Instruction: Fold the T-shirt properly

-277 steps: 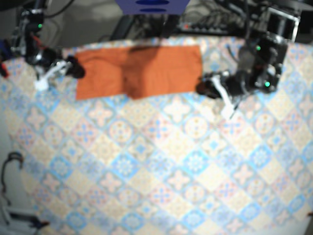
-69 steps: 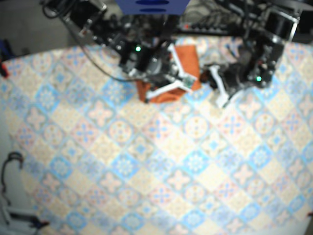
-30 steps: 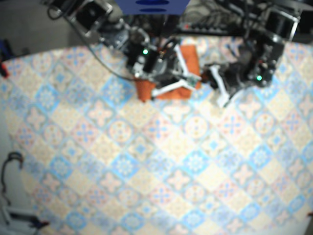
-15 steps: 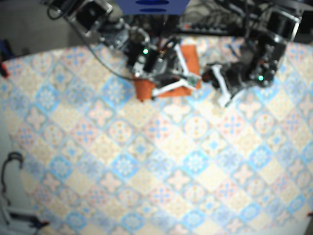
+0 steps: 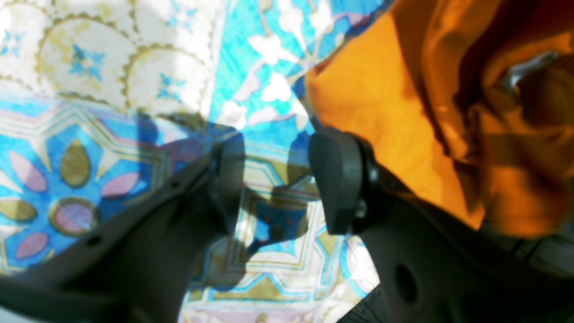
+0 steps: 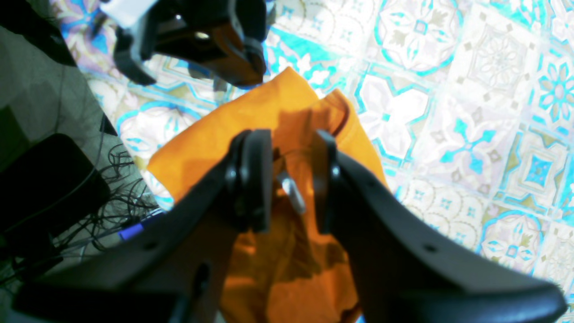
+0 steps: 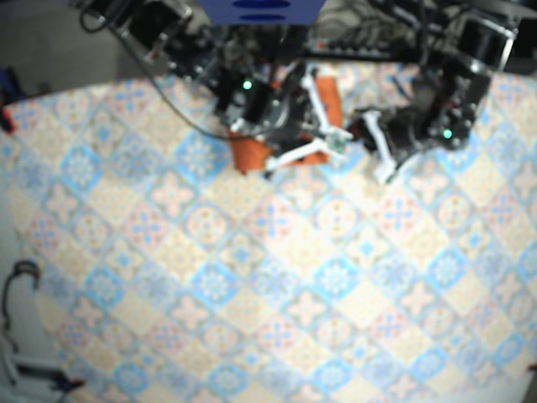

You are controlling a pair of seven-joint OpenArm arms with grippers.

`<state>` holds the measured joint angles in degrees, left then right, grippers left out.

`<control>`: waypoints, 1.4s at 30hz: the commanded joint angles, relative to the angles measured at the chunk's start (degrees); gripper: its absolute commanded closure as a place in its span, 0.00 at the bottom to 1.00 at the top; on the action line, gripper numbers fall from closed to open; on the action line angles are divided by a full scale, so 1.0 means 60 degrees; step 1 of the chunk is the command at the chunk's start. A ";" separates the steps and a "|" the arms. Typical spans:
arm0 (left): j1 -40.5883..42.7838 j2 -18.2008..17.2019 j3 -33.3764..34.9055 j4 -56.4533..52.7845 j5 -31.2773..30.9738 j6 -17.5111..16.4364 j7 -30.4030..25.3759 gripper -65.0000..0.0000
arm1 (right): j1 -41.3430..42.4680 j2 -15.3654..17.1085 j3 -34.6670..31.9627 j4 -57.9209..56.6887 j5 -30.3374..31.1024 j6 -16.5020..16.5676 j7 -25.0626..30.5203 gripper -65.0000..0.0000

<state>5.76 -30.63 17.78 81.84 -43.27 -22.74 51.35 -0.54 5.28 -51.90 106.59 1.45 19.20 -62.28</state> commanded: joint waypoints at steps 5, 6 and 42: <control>-0.0044 -0.0382 -0.0084 0.0110 0.0053 0.0032 -0.0244 0.58 | 0.0038 -0.0448 0.0657 0.0353 -0.0762 -0.0043 0.0146 0.76; -0.0044 -0.0455 -0.0084 0.0110 0.0053 0.0032 -0.0317 0.58 | -0.0021 -0.0550 0.0818 0.0353 -0.1085 -0.0043 0.0087 0.76; 0.0117 -0.0631 -0.0070 0.0110 0.0903 0.0047 -0.0376 0.58 | -0.0856 -0.0404 0.3265 -0.0936 -0.2740 0.0001 0.0175 0.76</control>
<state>6.46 -33.78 17.76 81.93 -38.46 -22.59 49.04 -6.17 3.05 -32.25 100.36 -14.83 19.22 -61.73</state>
